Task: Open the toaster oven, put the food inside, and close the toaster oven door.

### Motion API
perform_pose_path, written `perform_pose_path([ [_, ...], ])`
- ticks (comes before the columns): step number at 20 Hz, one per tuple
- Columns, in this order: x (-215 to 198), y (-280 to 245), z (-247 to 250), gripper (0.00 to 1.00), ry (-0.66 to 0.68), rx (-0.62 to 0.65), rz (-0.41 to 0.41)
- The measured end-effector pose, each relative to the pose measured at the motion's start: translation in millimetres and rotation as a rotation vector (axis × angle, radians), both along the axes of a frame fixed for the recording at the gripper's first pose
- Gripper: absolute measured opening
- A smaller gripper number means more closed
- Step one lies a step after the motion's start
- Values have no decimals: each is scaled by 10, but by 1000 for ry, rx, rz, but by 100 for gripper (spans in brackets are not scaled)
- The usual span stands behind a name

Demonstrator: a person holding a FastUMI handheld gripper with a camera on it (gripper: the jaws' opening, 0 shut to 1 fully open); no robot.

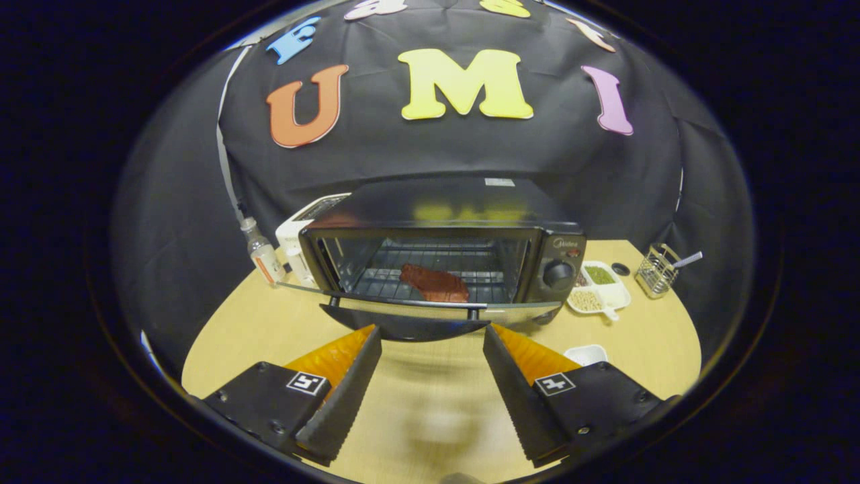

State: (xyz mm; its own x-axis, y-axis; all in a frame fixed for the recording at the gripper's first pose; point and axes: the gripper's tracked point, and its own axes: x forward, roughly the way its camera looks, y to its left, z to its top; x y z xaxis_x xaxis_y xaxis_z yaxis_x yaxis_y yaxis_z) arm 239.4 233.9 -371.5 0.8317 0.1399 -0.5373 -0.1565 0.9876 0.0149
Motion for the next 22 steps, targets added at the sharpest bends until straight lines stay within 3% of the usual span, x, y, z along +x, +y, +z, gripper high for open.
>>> perform_pose_path([
  [9, 359, 95, 163, 97, -44, 13, -12],
  [16, 264, -78, 280, 98, -58, 15, -34],
  [22, 5, -460, 741, 97, -137, -16, -63],
])
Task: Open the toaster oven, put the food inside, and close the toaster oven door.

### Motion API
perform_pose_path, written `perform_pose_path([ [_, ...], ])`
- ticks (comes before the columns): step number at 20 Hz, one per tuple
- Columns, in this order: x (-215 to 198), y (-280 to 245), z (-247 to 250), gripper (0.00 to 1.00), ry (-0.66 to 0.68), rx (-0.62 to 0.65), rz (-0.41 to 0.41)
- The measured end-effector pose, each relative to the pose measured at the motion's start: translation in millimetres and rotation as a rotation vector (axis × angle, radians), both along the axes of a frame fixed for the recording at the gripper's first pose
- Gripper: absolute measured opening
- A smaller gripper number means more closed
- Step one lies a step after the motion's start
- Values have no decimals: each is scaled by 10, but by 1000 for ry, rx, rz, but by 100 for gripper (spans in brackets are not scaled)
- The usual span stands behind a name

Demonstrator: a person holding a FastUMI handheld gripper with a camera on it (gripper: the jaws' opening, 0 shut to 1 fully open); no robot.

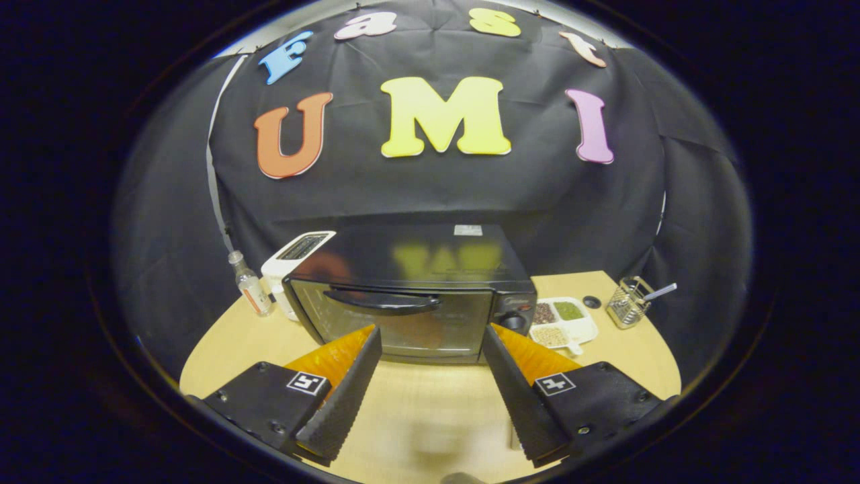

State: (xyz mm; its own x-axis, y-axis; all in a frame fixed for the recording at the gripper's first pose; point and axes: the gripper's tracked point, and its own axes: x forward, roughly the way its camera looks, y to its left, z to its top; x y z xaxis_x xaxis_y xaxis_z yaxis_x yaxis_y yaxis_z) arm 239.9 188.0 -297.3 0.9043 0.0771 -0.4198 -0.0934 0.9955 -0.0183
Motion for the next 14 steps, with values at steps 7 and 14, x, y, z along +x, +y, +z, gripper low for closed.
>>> perform_pose_path([
  [7, -528, -904, 1196, 98, -202, -58, -69],
  [14, -1116, -1643, 2427, 98, -411, 10, -34],
])
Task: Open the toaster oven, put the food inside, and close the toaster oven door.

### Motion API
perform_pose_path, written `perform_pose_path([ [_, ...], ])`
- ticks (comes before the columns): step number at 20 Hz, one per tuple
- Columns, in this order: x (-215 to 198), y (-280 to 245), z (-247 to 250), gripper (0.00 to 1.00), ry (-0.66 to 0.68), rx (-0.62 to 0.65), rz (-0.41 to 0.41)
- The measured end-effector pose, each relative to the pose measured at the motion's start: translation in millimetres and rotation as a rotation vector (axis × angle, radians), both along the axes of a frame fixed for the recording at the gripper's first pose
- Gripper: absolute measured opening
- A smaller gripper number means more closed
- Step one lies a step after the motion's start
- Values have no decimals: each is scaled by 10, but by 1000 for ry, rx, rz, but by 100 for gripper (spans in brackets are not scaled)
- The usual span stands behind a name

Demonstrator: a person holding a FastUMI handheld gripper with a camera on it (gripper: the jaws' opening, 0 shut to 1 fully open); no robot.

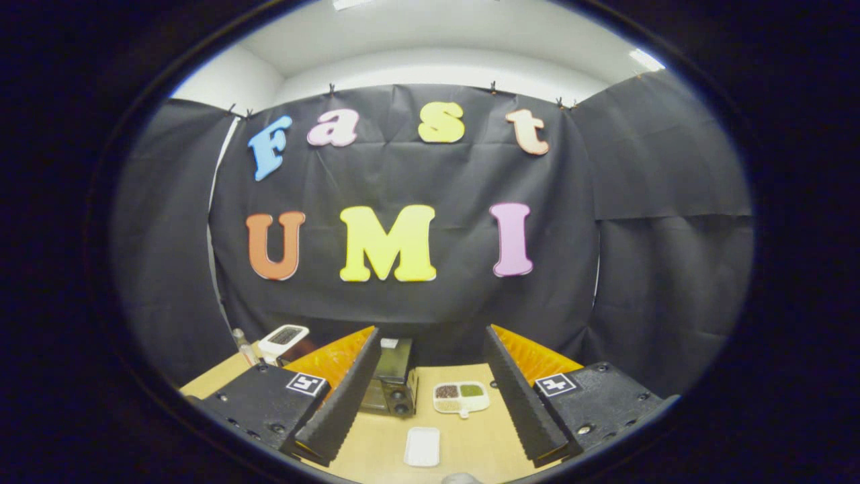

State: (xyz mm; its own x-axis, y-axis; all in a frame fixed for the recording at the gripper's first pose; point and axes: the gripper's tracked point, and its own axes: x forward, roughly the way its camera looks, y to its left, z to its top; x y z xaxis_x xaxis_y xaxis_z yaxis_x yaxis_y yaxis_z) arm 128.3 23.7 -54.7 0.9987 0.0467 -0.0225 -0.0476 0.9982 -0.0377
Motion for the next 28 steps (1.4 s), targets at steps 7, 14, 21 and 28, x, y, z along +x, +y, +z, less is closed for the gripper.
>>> perform_pose_path([
  [7, -182, -563, 213, 98, -40, -20, 61],
  [14, -237, -667, 195, 99, -26, 2, 71],
  [21, -227, -589, 191, 99, -7, 12, 45],
  [28, -284, -473, 256, 99, -17, -7, 48],
])
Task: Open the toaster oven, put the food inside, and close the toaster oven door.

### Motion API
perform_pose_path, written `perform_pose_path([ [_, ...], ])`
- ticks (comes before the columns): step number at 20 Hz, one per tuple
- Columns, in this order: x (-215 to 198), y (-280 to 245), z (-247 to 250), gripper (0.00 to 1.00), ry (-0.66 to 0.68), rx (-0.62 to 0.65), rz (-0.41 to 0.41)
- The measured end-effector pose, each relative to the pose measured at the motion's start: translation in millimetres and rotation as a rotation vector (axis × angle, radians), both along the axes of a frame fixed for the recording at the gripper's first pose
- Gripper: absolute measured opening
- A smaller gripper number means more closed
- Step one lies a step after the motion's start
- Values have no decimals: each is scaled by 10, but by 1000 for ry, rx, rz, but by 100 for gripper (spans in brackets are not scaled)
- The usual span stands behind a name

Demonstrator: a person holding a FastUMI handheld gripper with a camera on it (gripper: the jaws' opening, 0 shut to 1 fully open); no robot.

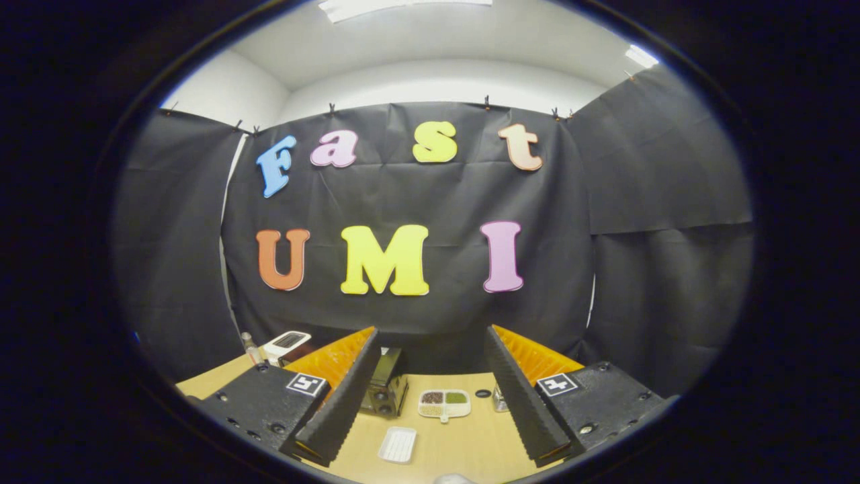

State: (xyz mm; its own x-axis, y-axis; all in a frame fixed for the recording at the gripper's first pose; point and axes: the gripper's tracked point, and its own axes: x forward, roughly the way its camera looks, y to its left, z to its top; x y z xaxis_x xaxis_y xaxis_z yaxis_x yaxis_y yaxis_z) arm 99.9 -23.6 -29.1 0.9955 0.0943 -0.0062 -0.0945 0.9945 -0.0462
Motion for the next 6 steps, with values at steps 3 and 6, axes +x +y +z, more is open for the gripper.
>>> perform_pose_path([
  [3, -28, 13, -2, 99, 1, 1, 1],
  [6, -23, -11, -32, 99, 10, 4, -2],
])
